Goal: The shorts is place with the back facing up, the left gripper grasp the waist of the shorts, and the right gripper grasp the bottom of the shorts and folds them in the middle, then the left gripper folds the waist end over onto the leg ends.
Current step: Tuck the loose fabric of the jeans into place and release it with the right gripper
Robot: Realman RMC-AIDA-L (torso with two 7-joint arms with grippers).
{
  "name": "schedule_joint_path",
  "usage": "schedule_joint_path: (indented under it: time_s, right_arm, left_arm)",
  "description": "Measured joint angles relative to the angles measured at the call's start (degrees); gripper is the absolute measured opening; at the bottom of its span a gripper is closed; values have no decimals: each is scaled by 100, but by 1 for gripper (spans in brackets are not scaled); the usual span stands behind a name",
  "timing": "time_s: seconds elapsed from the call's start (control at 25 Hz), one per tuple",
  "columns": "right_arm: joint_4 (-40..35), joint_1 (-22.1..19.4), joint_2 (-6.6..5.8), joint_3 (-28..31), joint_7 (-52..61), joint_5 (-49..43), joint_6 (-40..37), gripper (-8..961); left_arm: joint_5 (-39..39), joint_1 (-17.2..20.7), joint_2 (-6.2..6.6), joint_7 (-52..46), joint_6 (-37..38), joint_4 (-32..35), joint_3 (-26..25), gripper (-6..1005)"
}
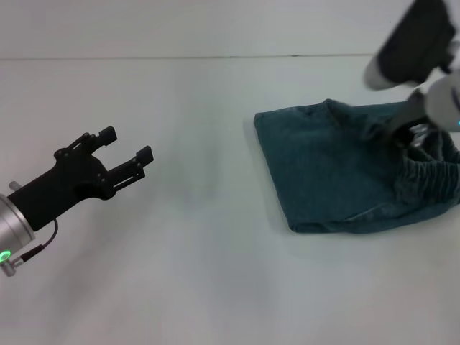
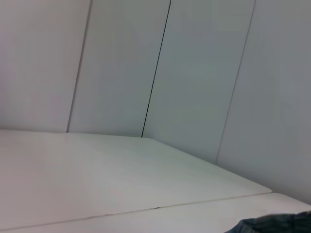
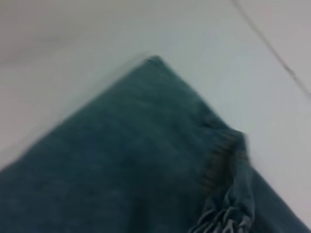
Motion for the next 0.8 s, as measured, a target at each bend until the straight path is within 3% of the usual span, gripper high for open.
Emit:
schedule_joint_path:
  time_s: [0.32,0.56,0.8]
  right_arm:
    - [96,-338,-26,1189,-344,331,308,100]
    - [150,-589,-38,1799,-566,824,539,159]
    - [236,-729,-72,2820,-1374,1924,359,217]
  left_arm:
    - [11,-13,0,-1,33,10,0,872]
    - [29,-32,3,-16,36,15,0,872]
    - [34,-33,23,-31,-14,21,-5,873]
